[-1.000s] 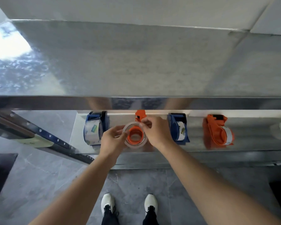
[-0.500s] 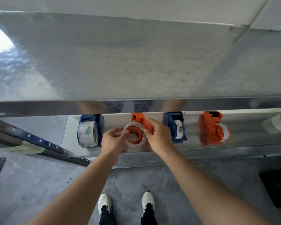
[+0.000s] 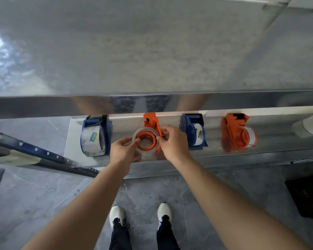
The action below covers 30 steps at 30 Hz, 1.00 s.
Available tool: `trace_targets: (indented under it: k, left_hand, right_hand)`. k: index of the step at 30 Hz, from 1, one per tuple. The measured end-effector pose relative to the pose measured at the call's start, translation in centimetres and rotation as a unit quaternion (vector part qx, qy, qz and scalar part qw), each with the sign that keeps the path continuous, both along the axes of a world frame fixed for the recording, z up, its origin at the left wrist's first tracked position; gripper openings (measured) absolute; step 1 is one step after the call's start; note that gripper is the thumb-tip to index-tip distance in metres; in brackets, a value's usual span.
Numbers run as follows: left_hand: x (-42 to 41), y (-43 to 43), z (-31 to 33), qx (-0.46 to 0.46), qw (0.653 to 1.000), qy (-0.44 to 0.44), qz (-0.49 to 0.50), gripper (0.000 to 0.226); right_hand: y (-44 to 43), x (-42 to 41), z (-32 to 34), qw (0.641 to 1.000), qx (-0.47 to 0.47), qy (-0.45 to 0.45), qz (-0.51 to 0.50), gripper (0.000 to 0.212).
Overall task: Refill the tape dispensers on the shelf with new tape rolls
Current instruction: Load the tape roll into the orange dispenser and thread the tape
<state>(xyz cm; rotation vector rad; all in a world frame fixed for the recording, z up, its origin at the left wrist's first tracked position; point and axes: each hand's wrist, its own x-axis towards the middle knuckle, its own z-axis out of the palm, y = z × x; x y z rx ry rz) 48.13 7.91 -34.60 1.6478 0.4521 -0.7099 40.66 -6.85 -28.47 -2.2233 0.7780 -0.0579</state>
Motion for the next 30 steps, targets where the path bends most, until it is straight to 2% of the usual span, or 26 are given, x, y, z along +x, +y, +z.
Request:
trace_targets:
  k: [6,11,16,20,22,24,26,30]
  left_hand:
    - [-0.2,0.2,0.2,-0.002,1.0,-0.001,-0.002,0.047]
    - [-0.1,0.3,0.6,-0.003,1.0,-0.003,-0.016,0.045]
    - [-0.7,0.2,0.9,-0.018,1.0,-0.01,0.016,0.023]
    - [-1.2,0.9,1.1,-0.072,0.996,0.001,0.052,0.02]
    - [-1.2,1.3,1.3,-0.1,0.992,0.022,0.069,0.027]
    - [-1.2,1.8,1.7,-0.134,0.987,0.041,0.077,0.044]
    - [-1.1,2.1,2.2,-0.17,0.982,0.06,0.055,0.055]
    - [-1.7,1.9,3.3,-0.205,0.976,0.053,-0.045,0.038]
  right_hand:
    - [0.9,0.6,-0.4,0.999,0.003,0.008,-0.04,0.025]
    - [1.0,1.0,-0.6,0.998,0.015,0.018,-0.065,0.037]
    - [0.9,1.1,-1.5,0.994,0.026,0.013,-0.101,0.033]
    - [1.0,0.5,-1.9,0.992,0.02,-0.021,-0.12,0.029]
    - [1.2,0.2,-2.2,0.992,0.019,-0.044,-0.12,0.027]
    - [1.2,0.1,-2.5,0.989,0.03,-0.062,-0.132,0.026]
    - [1.0,-0.1,-2.9,0.987,0.049,-0.07,-0.137,0.024]
    - [1.7,-0.5,-4.0,0.978,0.152,-0.061,-0.133,0.016]
